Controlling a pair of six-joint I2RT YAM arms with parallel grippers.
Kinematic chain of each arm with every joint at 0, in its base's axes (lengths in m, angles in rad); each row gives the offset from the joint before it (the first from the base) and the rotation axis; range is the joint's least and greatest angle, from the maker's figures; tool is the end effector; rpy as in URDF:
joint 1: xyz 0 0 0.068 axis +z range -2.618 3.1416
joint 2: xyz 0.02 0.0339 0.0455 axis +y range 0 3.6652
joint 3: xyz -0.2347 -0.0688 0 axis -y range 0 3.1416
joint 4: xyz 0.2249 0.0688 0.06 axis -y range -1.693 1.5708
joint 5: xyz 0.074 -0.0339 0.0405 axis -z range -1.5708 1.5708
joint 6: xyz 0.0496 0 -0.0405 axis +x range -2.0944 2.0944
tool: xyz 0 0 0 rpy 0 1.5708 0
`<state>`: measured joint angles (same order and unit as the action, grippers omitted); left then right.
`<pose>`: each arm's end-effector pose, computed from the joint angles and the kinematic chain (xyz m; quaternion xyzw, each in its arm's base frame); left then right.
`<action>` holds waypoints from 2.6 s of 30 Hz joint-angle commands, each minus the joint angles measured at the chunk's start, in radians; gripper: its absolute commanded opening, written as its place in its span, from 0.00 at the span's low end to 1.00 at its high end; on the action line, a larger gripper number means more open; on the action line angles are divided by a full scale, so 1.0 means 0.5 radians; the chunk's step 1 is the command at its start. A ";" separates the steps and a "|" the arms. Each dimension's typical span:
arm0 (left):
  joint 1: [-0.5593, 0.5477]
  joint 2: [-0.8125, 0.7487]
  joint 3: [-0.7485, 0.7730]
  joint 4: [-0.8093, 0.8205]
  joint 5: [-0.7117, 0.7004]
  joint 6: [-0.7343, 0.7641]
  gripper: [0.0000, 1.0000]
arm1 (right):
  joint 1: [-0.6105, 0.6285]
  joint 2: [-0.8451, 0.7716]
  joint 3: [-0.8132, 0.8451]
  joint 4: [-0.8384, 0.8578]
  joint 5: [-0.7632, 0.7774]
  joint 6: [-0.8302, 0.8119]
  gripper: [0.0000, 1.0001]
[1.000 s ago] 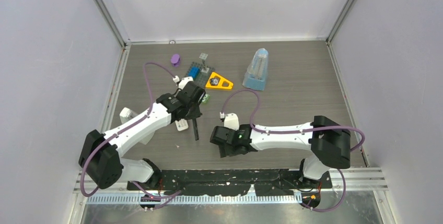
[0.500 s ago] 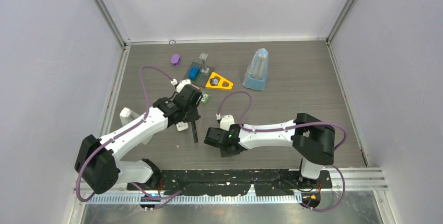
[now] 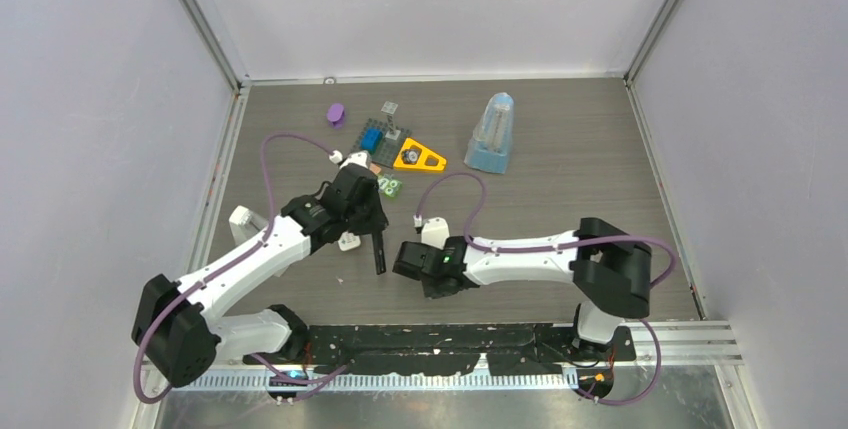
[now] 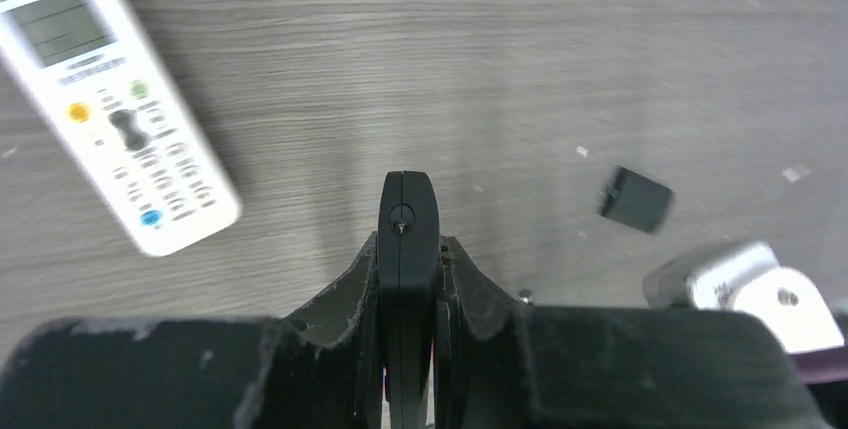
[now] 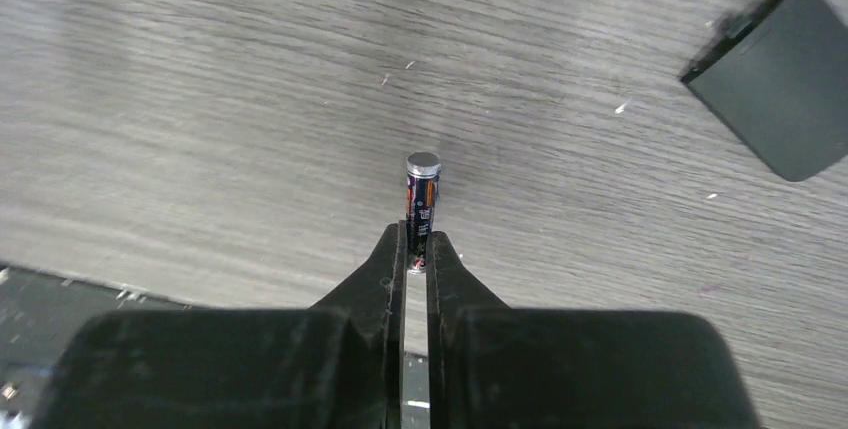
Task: Load the batteries into the remote control
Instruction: Pick up the battery from the center of the board, then load the battery into the remote control.
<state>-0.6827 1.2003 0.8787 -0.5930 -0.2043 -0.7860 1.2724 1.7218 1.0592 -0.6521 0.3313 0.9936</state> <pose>0.1942 -0.1450 0.2210 -0.0814 0.9388 -0.1432 0.3026 0.1037 0.2821 0.1375 -0.1151 0.9717 0.0447 0.2015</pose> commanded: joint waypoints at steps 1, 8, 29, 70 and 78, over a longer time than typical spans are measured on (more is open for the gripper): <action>0.024 -0.182 -0.089 0.488 0.545 0.248 0.00 | -0.005 -0.370 -0.039 0.106 0.071 -0.147 0.05; 0.106 -0.225 -0.291 1.007 1.218 0.089 0.00 | 0.013 -0.897 -0.095 0.337 -0.094 -0.294 0.05; 0.189 -0.037 -0.713 2.141 1.551 -0.670 0.00 | 0.000 -0.691 0.415 -0.407 -0.003 -0.101 0.05; 0.248 0.133 -0.951 3.021 1.567 -1.558 0.00 | -0.038 -1.402 -0.102 0.151 0.102 0.235 0.77; 0.249 -0.009 -0.953 2.997 1.426 -1.801 0.00 | -0.007 -1.821 -0.658 0.798 0.197 0.390 0.77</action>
<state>-0.5625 1.2427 0.4011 0.8295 0.5526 -1.5982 1.2560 0.8837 0.8146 -0.4706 0.3641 1.1278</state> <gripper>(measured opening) 0.179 0.772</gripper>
